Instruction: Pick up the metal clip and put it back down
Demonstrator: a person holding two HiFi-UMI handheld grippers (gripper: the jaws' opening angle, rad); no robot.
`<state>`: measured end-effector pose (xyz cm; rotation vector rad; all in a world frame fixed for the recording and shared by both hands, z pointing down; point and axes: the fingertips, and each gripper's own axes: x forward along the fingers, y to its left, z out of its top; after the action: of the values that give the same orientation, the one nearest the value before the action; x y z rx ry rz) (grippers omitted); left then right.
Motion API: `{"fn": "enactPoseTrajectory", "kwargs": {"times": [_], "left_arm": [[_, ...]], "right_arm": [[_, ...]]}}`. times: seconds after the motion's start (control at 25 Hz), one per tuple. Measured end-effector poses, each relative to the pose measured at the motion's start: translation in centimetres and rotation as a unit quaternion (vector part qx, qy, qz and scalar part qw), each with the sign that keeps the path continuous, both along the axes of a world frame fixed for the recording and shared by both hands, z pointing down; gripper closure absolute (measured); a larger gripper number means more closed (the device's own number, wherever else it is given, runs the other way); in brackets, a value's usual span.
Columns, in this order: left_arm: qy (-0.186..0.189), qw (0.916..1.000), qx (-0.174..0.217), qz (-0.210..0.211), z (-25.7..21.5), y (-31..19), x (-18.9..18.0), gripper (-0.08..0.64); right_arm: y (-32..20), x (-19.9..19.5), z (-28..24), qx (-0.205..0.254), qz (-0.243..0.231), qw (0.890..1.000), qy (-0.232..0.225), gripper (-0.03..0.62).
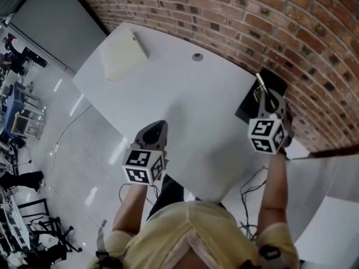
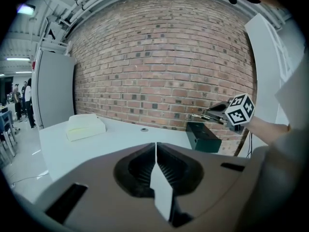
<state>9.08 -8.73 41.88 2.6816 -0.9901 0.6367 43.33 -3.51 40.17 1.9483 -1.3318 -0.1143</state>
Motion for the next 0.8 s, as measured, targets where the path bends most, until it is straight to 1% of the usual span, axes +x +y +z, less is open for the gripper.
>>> {"fn": "enactPoseTrajectory", "kwargs": {"times": [0.2,0.32,0.52,0.8], "left_arm": [[0.021,0.9994,0.011,-0.024,-0.4,-2.4,-2.2,0.551],[0.026,0.9989,0.017,-0.035,-0.8,-4.3,-4.0,0.551],[0.026,0.9984,0.025,-0.045,-1.3,-7.0,-6.9,0.551],[0.028,0.9974,0.022,-0.063,-1.3,-11.0,-11.9,0.551]], "right_arm": [[0.6,-1.8,-0.7,-0.003,-0.006,1.000,-0.001,0.583],[0.1,-3.5,-1.6,0.000,-0.006,1.000,0.004,0.583],[-2.5,-6.8,-3.1,0.006,-0.018,1.000,0.012,0.583],[-7.8,-12.7,-3.0,0.010,-0.046,0.999,0.000,0.583]]}}
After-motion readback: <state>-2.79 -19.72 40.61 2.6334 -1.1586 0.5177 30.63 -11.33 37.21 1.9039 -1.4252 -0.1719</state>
